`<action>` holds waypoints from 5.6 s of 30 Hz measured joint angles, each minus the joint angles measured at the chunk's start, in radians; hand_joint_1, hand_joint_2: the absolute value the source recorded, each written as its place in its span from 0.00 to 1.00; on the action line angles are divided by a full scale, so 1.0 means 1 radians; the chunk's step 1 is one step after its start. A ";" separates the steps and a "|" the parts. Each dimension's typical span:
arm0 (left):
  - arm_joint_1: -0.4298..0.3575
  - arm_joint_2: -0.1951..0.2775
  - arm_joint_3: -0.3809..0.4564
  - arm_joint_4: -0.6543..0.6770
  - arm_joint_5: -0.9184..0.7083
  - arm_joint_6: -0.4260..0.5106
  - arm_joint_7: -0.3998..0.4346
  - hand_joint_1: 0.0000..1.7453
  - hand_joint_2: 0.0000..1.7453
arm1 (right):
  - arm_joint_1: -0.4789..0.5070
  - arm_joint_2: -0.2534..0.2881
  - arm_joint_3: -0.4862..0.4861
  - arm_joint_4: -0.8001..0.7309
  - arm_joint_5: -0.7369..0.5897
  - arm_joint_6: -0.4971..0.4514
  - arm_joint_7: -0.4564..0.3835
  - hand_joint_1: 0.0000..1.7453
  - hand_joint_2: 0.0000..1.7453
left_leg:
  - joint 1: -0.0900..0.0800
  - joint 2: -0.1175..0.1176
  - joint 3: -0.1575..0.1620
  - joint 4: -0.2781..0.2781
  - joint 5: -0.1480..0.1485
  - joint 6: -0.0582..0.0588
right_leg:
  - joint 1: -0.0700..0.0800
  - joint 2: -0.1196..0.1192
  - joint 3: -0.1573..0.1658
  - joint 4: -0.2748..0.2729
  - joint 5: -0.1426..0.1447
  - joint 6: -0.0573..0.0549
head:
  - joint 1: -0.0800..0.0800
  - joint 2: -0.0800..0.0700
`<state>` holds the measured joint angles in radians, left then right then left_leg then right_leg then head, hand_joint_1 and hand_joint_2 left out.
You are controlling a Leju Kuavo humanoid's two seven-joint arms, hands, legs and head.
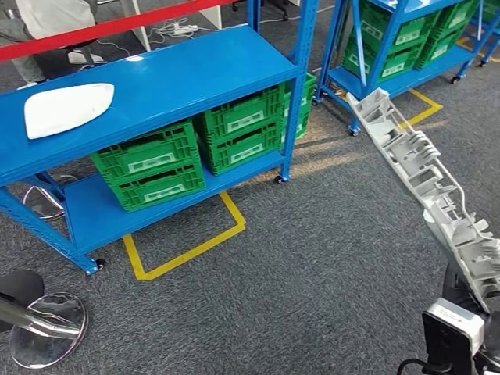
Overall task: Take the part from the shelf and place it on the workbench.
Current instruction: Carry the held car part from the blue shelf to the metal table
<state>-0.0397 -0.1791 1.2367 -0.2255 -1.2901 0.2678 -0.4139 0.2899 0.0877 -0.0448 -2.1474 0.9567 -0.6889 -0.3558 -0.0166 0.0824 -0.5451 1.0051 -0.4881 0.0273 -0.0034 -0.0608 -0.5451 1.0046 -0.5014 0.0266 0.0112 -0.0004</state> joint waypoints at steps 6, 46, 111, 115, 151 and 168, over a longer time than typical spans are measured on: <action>-0.002 -0.001 0.000 0.000 0.000 0.000 0.000 0.00 1.00 | 0.008 0.000 -0.011 -0.003 -0.004 0.000 -0.001 1.00 1.00 | 0.011 -0.060 -0.058 0.152 -0.103 -0.032 | -0.009 0.052 -0.010 -0.012 0.023 -0.029 | -0.007 0.000; 0.002 0.001 0.000 0.000 -0.009 -0.019 -0.004 0.00 1.00 | 0.041 0.008 -0.080 -0.031 -0.031 0.000 -0.012 1.00 1.00 | 0.020 -0.131 -0.015 0.070 -0.017 -0.016 | 0.000 0.147 -0.031 0.004 0.034 -0.027 | -0.005 0.000; -0.001 0.015 0.001 0.000 -0.030 -0.060 -0.021 0.00 1.00 | 0.004 -0.078 -0.165 -0.031 0.079 0.000 0.137 1.00 1.00 | 0.019 -0.155 -0.006 0.005 0.000 -0.009 | -0.006 0.191 -0.045 0.005 0.038 -0.007 | -0.008 0.000; -0.004 0.013 0.000 0.000 -0.032 -0.061 -0.023 0.00 1.00 | -0.007 -0.097 -0.159 -0.027 0.088 0.000 0.155 1.00 1.00 | 0.020 -0.103 -0.003 -0.010 0.010 0.007 | -0.006 0.110 -0.105 0.104 -0.021 0.009 | -0.002 0.000; -0.002 0.017 -0.002 0.000 -0.044 -0.080 -0.036 0.00 1.00 | -0.056 -0.195 -0.121 0.027 0.099 0.000 0.254 1.00 1.00 | 0.020 -0.028 0.002 -0.011 0.003 0.005 | -0.012 0.060 -0.156 0.231 -0.050 0.025 | 0.002 0.000; -0.008 0.018 -0.004 0.000 -0.050 -0.087 -0.050 0.00 1.00 | -0.091 -0.197 -0.093 0.056 0.095 0.000 0.257 1.00 1.00 | 0.020 -0.110 -0.062 0.135 -0.028 -0.021 | -0.003 0.143 -0.032 0.002 0.036 -0.029 | -0.008 0.000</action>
<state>-0.0475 -0.1610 1.2332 -0.2255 -1.3404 0.1804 -0.4636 0.1987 -0.1088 -0.1383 -2.0918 1.0517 -0.6892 -0.0986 0.0036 -0.0279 -0.6068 1.1401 -0.5160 0.0065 -0.0066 0.0822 -0.5770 1.0065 -0.4651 -0.0026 0.0028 -0.0004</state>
